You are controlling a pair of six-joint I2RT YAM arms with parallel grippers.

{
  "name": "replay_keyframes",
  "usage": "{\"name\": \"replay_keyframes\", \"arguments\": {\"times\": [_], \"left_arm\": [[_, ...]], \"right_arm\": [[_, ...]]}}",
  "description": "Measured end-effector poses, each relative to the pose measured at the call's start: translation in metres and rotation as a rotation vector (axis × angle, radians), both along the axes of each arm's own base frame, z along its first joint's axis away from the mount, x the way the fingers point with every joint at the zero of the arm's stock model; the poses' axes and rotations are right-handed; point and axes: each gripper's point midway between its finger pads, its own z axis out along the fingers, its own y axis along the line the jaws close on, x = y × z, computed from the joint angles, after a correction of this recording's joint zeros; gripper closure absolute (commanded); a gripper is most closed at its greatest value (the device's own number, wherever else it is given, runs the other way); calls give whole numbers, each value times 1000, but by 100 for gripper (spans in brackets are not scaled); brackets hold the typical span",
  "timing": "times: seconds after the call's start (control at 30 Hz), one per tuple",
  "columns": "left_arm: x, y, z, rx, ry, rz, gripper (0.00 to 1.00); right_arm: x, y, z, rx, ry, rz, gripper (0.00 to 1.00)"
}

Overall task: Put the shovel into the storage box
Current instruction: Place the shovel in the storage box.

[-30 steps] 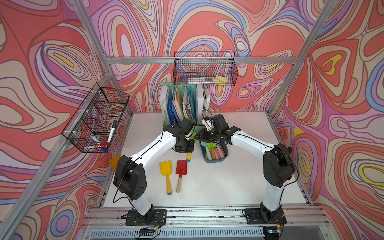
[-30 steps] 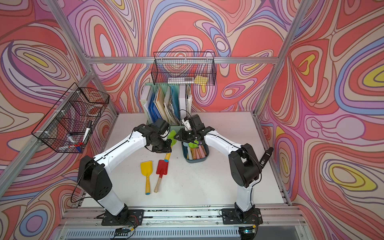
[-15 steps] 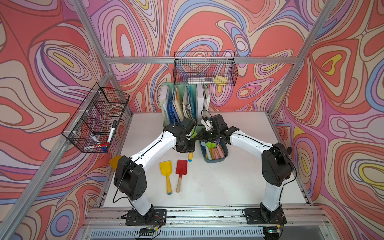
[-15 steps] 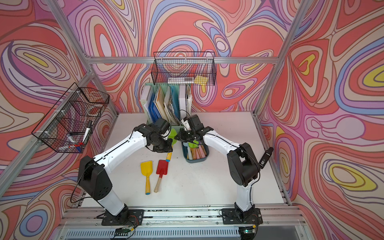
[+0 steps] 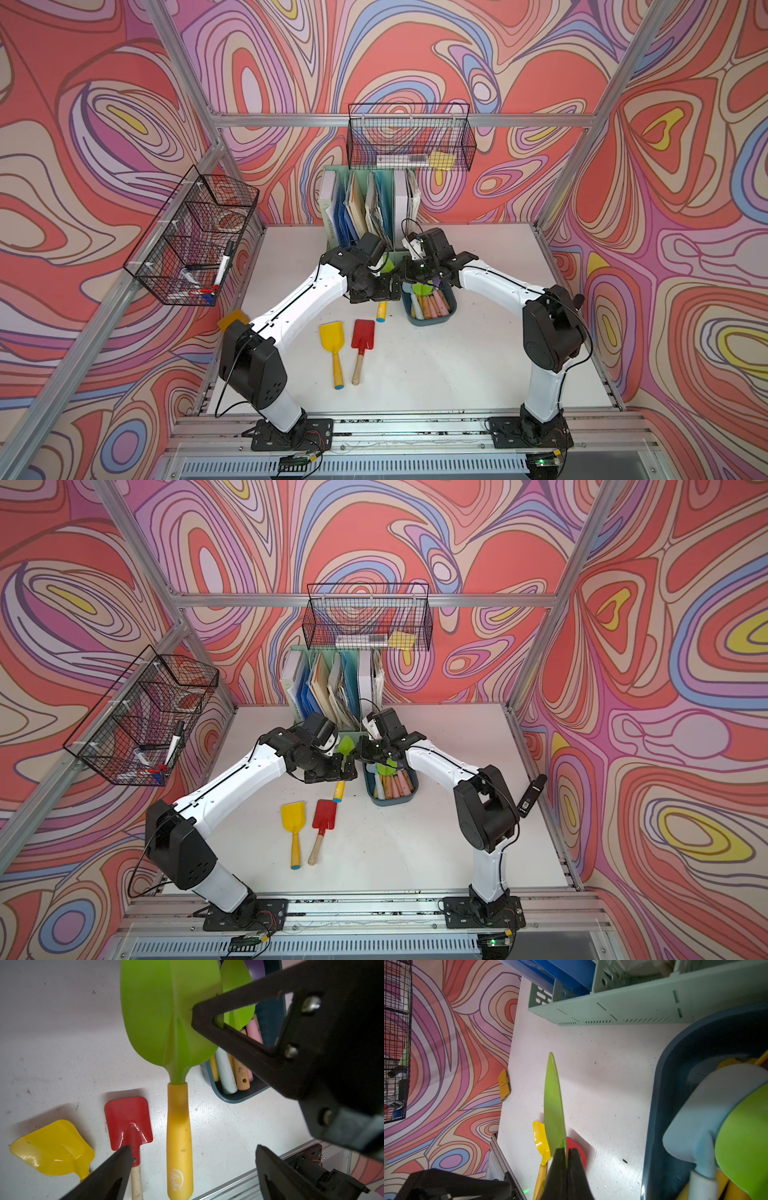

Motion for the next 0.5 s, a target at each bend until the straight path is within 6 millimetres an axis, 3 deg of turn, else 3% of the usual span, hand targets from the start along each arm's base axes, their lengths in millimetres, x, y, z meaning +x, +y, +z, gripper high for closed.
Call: {"name": "replay_keyframes", "arguments": {"times": [0.13,0.2,0.37,0.5], "left_arm": [[-1,0,16,-30,-45,-6,1],[-1,0,27,-53,-83,-10,1],[-7,3,48,-93,-150,-13,1],[-6,1,50,-108,-169,-21,1]], "right_arm": [[7,-7,5,-8,-26,5,100],[15,-21,4,-15,-30,-2,100],[43,-80,0,-43,-52,-36,100],[57,-125,5,-77,-84,-26,100]]}}
